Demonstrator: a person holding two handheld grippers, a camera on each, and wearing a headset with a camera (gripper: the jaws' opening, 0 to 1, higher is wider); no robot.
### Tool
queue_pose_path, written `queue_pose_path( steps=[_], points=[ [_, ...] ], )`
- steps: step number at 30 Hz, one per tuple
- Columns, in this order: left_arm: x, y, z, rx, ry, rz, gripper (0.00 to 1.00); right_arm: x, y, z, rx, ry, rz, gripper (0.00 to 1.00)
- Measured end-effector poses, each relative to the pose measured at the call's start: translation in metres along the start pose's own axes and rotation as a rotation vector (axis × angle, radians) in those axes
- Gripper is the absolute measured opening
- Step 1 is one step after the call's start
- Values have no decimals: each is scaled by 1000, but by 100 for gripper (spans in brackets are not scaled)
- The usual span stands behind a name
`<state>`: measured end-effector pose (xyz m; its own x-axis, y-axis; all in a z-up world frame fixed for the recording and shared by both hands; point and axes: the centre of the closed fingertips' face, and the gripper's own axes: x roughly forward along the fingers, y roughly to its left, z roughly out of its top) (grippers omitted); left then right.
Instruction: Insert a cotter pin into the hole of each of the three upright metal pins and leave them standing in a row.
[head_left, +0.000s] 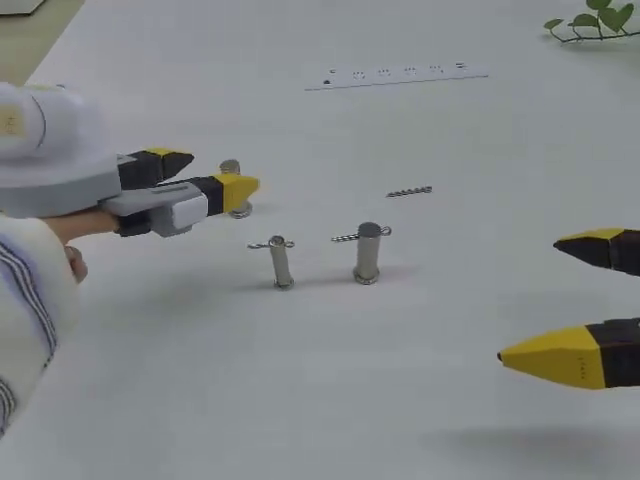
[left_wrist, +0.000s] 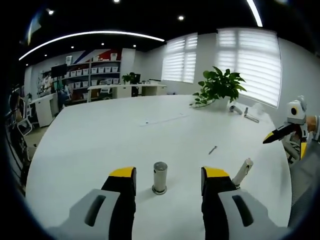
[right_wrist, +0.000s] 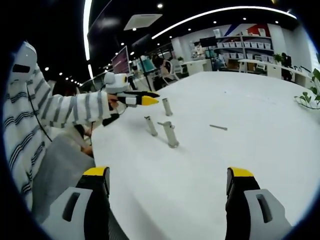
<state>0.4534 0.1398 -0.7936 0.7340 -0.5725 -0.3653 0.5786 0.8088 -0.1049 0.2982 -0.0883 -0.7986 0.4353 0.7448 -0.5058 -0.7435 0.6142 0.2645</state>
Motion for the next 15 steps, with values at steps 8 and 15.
queue_pose_path(
  steps=[8, 15],
  points=[
    [14, 10, -12, -37, 20, -1, 33, 6, 13, 4, -8, -16, 18, 93],
    [23, 16, -18, -8, 43, 20, 20, 8, 20, 2, -6, 5, 34, 93]
  ],
)
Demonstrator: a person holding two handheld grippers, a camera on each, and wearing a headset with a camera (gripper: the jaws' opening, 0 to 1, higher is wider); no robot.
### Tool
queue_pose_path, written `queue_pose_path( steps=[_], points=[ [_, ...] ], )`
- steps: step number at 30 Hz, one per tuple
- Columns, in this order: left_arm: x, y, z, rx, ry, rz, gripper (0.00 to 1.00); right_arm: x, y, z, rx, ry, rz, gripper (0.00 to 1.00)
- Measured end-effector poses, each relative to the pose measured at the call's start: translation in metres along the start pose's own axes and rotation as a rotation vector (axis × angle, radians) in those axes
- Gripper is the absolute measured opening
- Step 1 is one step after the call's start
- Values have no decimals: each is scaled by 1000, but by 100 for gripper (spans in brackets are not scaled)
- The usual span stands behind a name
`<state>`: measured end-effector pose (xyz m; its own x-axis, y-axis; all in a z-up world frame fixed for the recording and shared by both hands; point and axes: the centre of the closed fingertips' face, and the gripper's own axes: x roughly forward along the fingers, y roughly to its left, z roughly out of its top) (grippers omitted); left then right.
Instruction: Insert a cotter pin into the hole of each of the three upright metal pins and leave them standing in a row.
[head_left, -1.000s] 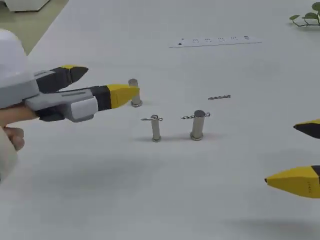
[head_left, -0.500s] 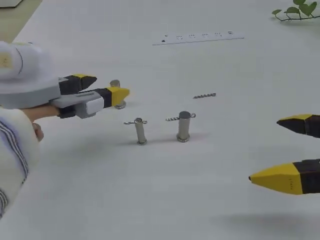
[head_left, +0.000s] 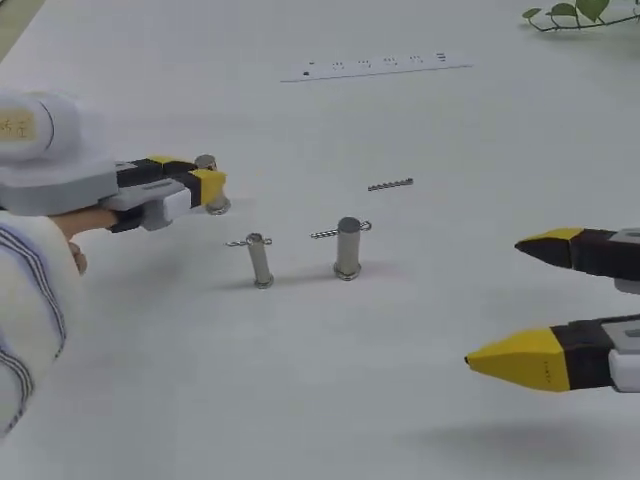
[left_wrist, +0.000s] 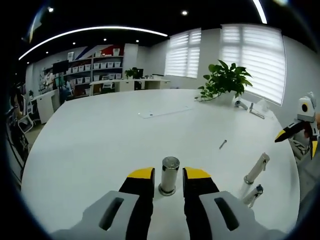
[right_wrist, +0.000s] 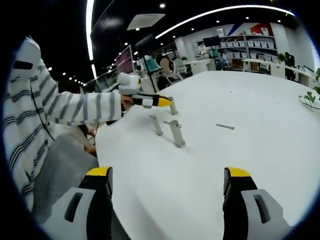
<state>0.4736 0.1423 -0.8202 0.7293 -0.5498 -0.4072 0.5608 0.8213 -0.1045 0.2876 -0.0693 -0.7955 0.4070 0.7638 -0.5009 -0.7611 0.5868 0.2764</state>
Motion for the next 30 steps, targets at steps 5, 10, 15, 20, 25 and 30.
queue_pose_path(
  steps=[5, 10, 15, 20, 25, 30],
  points=[
    [5, 2, -5, 43, 27, -1, 16, 0, 0, -1, 7, 1, -1, 93],
    [9, -3, -9, 104, 47, -10, 14, 0, 1, -5, 19, 12, -2, 91],
    [9, -3, -9, 136, 61, -1, 12, 0, 5, -5, 25, 10, 5, 91],
    [9, -4, -10, 104, 64, -8, 11, -1, 5, -7, 23, 18, 0, 91],
    [6, -6, -10, 135, 91, 5, 11, -4, 1, -4, 8, 5, -24, 91],
    [-4, -7, -4, 135, 91, 25, 11, -8, -1, -1, 5, -12, -29, 91]
  ],
)
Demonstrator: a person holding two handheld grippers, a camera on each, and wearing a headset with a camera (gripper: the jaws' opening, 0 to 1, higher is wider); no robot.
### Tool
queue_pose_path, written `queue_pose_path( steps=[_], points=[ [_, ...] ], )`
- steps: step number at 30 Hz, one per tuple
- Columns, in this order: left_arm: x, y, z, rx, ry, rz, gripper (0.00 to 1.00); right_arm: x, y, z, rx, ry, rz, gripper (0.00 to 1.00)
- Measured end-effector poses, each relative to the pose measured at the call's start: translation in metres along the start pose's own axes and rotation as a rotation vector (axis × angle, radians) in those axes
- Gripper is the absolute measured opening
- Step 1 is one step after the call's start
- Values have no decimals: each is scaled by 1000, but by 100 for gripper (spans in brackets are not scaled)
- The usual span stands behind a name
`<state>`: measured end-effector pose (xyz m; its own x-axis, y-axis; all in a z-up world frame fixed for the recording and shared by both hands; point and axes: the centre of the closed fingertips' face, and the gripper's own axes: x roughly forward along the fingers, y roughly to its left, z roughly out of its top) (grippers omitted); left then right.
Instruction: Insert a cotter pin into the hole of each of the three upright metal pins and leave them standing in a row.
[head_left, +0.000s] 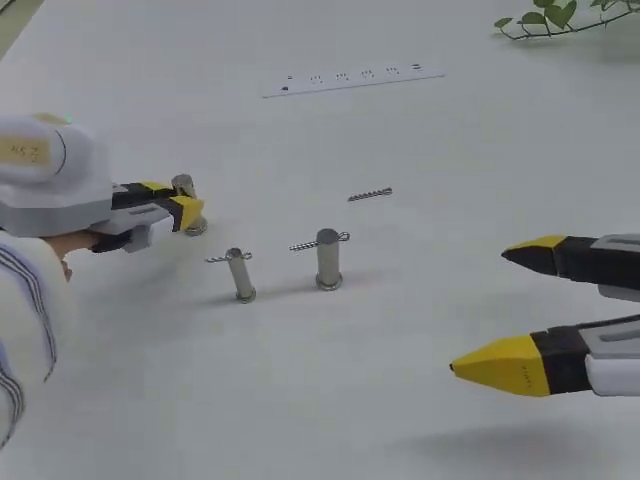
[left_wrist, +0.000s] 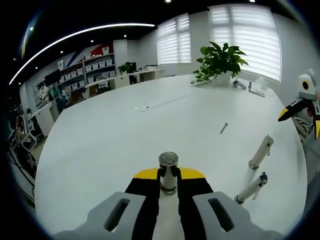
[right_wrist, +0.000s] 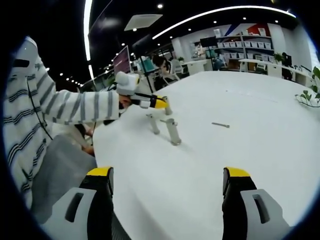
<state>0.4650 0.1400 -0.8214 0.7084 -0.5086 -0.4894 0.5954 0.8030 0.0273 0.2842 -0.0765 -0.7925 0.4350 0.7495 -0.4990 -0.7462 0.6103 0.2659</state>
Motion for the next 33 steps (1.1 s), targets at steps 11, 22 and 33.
queue_pose_path(
  steps=[11, 22, 33],
  points=[
    [-51, -24, 42, -20, -81, -10, 11, -4, 1, 3, -20, -16, 5, 91],
    [-93, -70, 55, -104, -113, -3, 11, -8, 2, 7, -17, -52, 16, 92],
    [-99, -122, 41, -117, -72, -55, 10, -9, -2, 3, -56, -35, 0, 92]
  ],
)
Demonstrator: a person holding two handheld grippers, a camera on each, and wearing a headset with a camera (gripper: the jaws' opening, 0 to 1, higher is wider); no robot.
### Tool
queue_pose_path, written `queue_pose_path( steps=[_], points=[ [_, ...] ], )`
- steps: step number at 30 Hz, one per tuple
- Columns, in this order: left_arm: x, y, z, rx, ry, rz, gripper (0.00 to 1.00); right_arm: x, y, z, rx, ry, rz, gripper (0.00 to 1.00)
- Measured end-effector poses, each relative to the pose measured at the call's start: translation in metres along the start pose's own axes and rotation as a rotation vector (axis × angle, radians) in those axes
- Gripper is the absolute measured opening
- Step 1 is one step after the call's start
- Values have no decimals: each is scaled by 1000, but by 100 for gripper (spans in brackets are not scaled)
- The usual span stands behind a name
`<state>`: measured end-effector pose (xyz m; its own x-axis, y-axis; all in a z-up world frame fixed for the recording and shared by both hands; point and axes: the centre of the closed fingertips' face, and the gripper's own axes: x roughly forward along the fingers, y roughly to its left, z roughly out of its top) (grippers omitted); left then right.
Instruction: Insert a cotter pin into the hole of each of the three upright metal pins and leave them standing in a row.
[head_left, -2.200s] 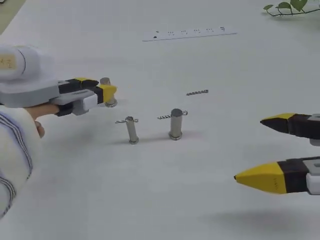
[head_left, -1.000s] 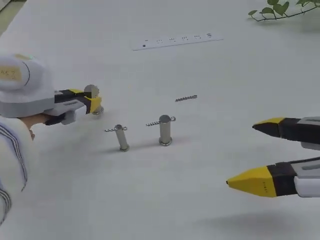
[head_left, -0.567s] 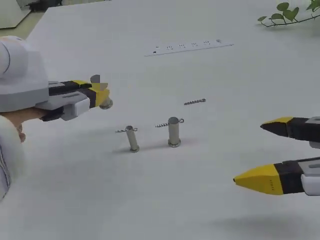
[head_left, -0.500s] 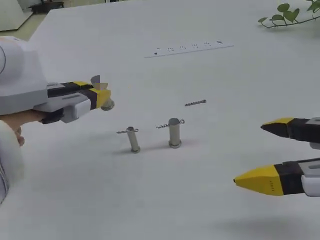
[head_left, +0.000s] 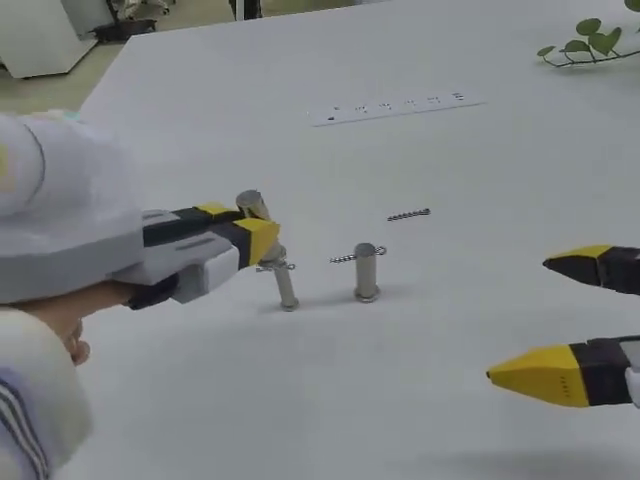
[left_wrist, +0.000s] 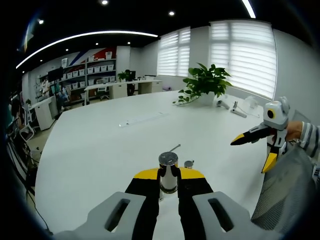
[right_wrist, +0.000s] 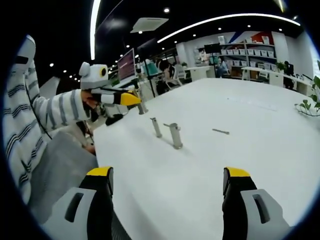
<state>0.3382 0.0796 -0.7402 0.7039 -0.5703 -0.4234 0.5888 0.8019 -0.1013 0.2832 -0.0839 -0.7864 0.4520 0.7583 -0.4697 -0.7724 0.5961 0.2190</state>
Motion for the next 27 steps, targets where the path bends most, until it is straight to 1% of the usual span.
queue_pose_path(
  steps=[3, 5, 6, 8, 9, 10, 11, 14, 15, 18, 19, 21, 23, 27],
  points=[
    [4, -4, -8, -1, 9, -2, 11, 0, -2, 0, -3, -4, -3, 92],
    [7, -7, -15, -37, 21, 2, 11, 0, -2, 1, -1, -8, 0, 92],
    [8, -7, -18, -42, 23, 8, 11, 0, -2, 1, -2, -8, 0, 91],
    [10, -8, -26, -37, 43, 30, 11, 1, -2, 0, -5, -6, 4, 91],
    [11, -7, -33, -49, 61, 59, 11, 2, -2, -1, -2, -4, 4, 91],
    [12, -7, -39, -35, 83, 69, 11, 3, -2, -2, 1, 1, 5, 91],
    [13, -8, -43, -6, 98, 68, 11, 3, -2, -4, 4, 6, 6, 91],
    [18, -13, -51, -57, 100, 65, 11, 3, -2, -6, 11, 9, 6, 91],
    [20, -13, -53, -62, 101, 68, 11, 3, -2, -7, 13, 10, 6, 91],
    [24, -16, -62, -35, 127, 82, 11, 2, -3, -9, 18, 11, 4, 91],
    [27, -16, -66, -40, 136, 92, 11, 2, -3, -10, 21, 10, 4, 91],
    [29, -16, -69, -39, 143, 99, 11, 2, -2, -10, 26, 10, 4, 91],
    [31, -18, -71, -56, 139, 99, 11, 1, -2, -11, 30, 11, 3, 91],
    [36, -22, -75, -49, 151, 92, 11, 1, -2, -12, 36, 7, 0, 91]
  ],
)
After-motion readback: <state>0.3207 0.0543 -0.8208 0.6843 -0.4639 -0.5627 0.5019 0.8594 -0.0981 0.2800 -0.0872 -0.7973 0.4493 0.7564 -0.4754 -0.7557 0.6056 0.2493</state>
